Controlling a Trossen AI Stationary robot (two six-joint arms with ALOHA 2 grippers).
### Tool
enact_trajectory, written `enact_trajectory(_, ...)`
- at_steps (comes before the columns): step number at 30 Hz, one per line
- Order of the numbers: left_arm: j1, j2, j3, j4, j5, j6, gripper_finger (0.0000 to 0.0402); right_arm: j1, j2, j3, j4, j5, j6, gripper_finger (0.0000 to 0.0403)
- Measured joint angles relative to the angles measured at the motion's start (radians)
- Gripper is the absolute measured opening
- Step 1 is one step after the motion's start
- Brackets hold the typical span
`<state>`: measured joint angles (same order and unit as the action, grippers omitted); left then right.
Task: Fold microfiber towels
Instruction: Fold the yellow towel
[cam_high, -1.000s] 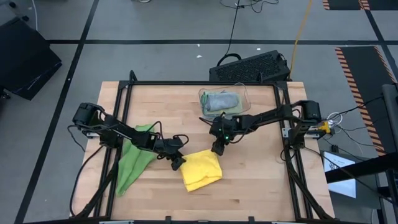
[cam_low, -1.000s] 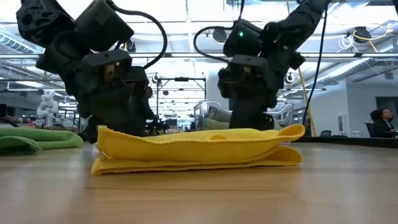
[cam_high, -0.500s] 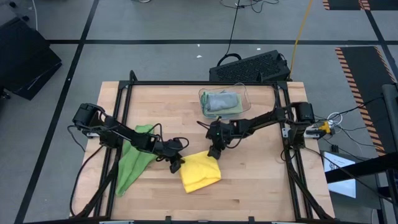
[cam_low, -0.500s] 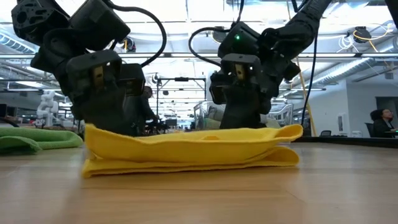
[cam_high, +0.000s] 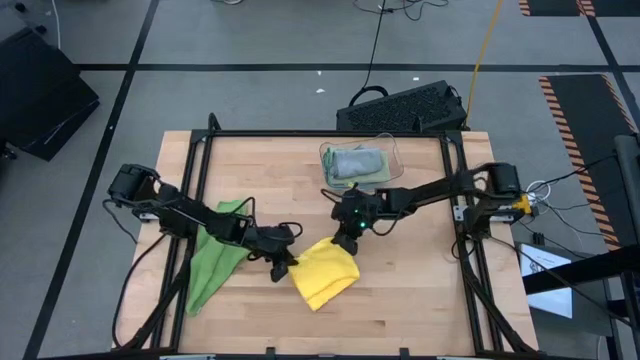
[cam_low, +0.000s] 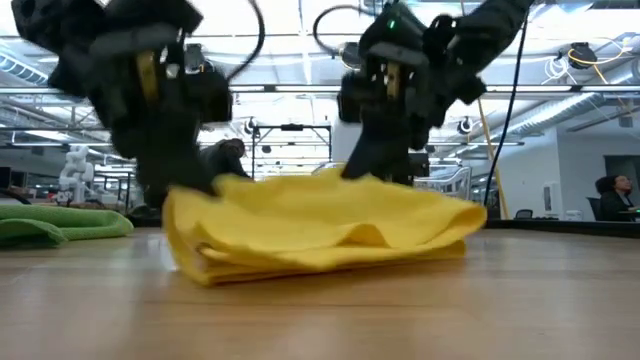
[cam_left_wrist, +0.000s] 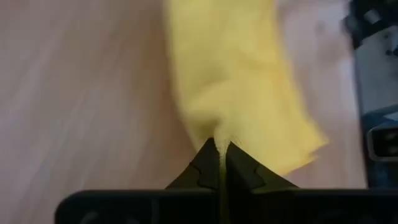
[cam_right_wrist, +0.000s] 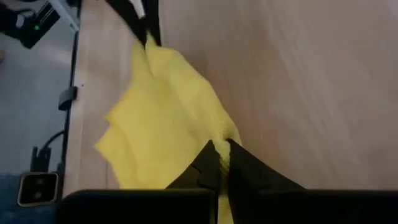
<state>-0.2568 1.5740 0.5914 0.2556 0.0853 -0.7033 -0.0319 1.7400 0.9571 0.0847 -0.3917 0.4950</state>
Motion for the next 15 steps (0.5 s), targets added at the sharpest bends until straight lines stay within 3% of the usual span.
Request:
enact_trajectory(9,0.008,-0.114,0.099,-0.330,-0.204,0.097,0.0008,-0.002,-0.117,0.001,-0.081,0.185,-0.121,0.0003)
enact_trajectory(15,-0.001,-0.111,0.138,-0.350,-0.294,0.145,0.0004,0.020,-0.127,0.000,-0.078,0.319,-0.264,0.0003)
